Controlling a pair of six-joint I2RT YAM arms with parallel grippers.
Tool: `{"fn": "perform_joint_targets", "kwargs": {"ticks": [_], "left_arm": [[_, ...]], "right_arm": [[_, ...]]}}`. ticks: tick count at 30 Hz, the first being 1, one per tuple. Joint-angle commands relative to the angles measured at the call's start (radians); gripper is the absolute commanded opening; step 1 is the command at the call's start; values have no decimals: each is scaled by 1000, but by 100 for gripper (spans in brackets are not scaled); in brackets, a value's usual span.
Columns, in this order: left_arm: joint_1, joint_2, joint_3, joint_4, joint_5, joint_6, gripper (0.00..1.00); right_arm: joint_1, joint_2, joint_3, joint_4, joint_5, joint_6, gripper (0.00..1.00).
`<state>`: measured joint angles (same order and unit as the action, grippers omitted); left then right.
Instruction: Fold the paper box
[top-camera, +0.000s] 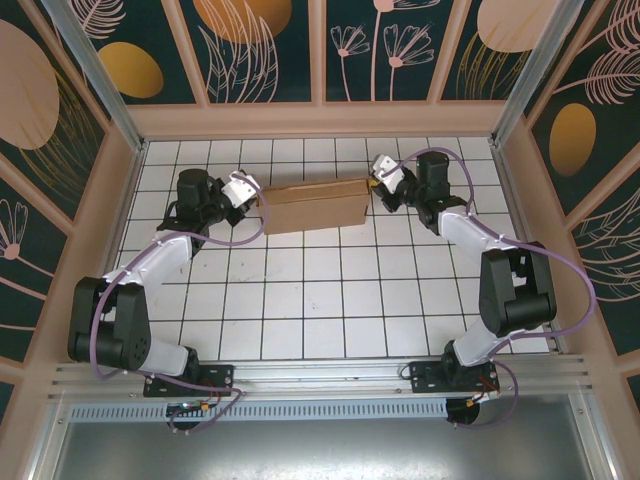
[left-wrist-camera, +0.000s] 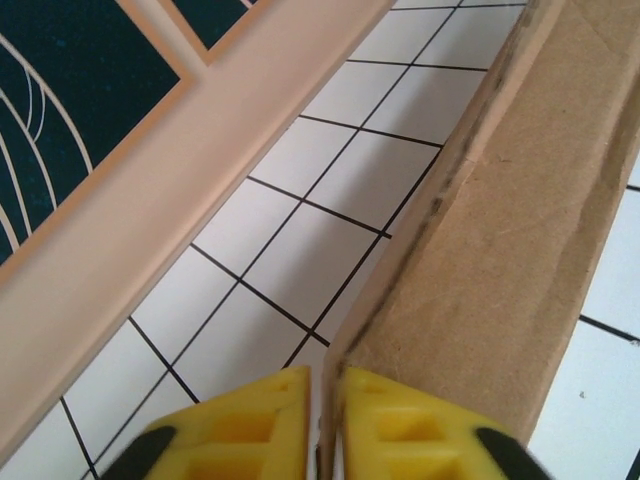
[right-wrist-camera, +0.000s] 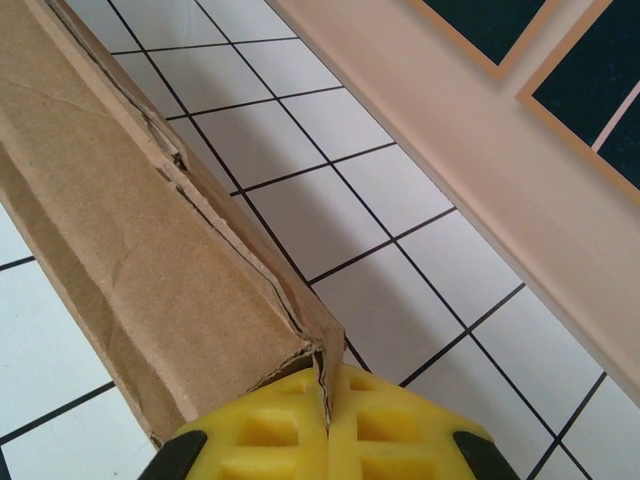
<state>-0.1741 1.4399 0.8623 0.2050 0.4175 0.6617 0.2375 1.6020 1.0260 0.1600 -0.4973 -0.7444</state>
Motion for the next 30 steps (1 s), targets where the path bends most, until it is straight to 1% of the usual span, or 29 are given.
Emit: {"fn": "perform_joint_targets", "kwargs": {"ticks": [1, 4, 5, 7, 11, 14, 15, 17, 19, 21, 23, 24, 26, 27, 29, 30], "left_arm": [[14, -25, 7, 8, 13, -21, 20], [18, -27, 13, 7, 22, -27, 21], [18, -25, 16, 3, 26, -27, 19], [18, -22, 22, -5, 31, -24, 15], [18, -11, 40, -21, 47, -19, 0], [18, 1, 56, -40, 70, -13, 0], [18, 5, 59, -42, 75, -13, 0], [18, 7, 58, -44, 79, -9, 0], [18, 7, 55, -44, 78, -2, 0], [18, 7, 54, -42, 76, -1, 0], [18, 9, 53, -41, 74, -2, 0], [18, 12, 56, -42, 75, -3, 0], [18, 15, 63, -46, 75, -7, 0], [18, 16, 64, -47, 75, -7, 0], [19, 17, 61, -46, 73, -8, 0], [19, 18, 59, -43, 73, -11, 0]], "right_arm": [[-8, 10, 26, -19, 11, 20, 0], [-10, 13, 31, -21, 5, 25, 0], [-10, 13, 32, -22, 5, 25, 0], [-10, 16, 37, -26, 2, 27, 0], [-10, 17, 37, -33, 1, 26, 0], [-7, 15, 43, -50, -17, 26, 0], [-5, 13, 47, -54, -16, 25, 2], [-1, 8, 49, -61, -10, 17, 14], [-1, 2, 53, -68, -10, 8, 17], [-1, -3, 61, -74, -12, 8, 17], [-1, -4, 72, -85, -17, 8, 16], [-1, -2, 78, -89, -17, 7, 14], [-1, 4, 90, -100, -14, 5, 7], [-1, 5, 92, -105, -12, 5, 5], [0, 4, 89, -105, -12, 7, 4], [-1, 2, 88, -106, -16, 7, 1]]}}
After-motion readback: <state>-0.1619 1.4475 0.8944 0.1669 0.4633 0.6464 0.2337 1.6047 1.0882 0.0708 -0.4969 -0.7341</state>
